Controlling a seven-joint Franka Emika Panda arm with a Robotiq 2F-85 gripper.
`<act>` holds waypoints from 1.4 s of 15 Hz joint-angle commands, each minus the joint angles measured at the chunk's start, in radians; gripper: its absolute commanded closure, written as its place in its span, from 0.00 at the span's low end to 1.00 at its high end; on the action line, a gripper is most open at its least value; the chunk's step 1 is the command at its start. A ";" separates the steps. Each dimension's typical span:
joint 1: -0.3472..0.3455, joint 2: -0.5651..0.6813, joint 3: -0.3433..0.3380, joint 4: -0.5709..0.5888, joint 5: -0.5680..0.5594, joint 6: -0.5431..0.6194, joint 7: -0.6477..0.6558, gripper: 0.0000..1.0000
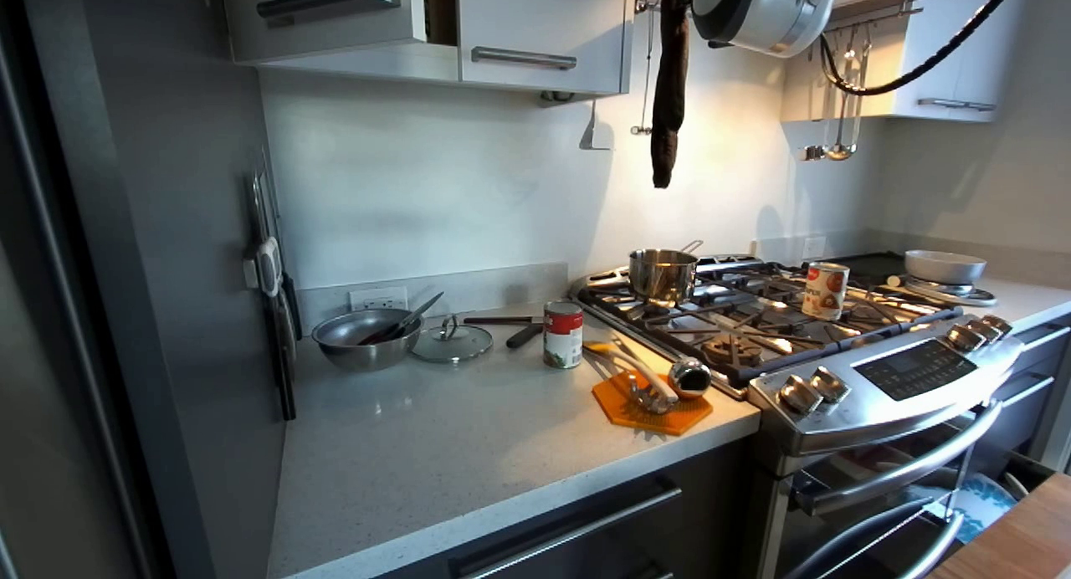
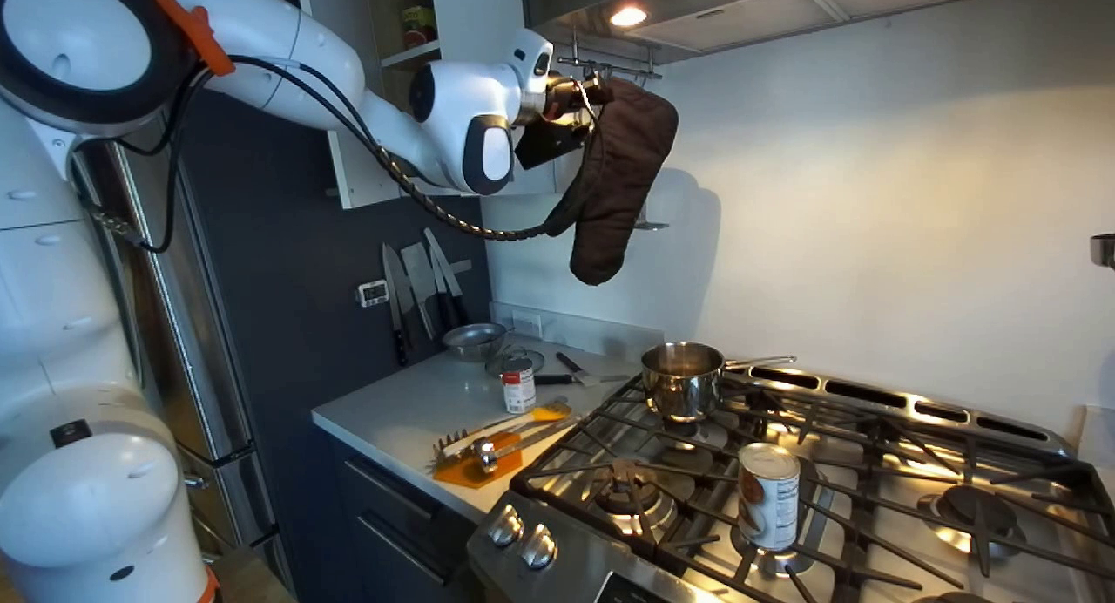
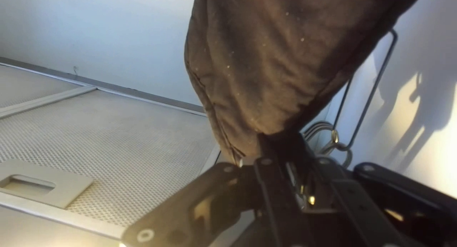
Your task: Put the brown oven mitt on the left side of the counter.
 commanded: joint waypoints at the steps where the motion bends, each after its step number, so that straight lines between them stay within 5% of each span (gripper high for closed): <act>1: 0.002 -0.029 0.027 -0.028 0.111 0.040 -0.105 0.96; 10: 0.017 0.000 0.114 -0.016 0.485 0.193 -0.460 0.96; 21: 0.049 0.062 0.198 0.069 0.672 0.396 -0.711 0.96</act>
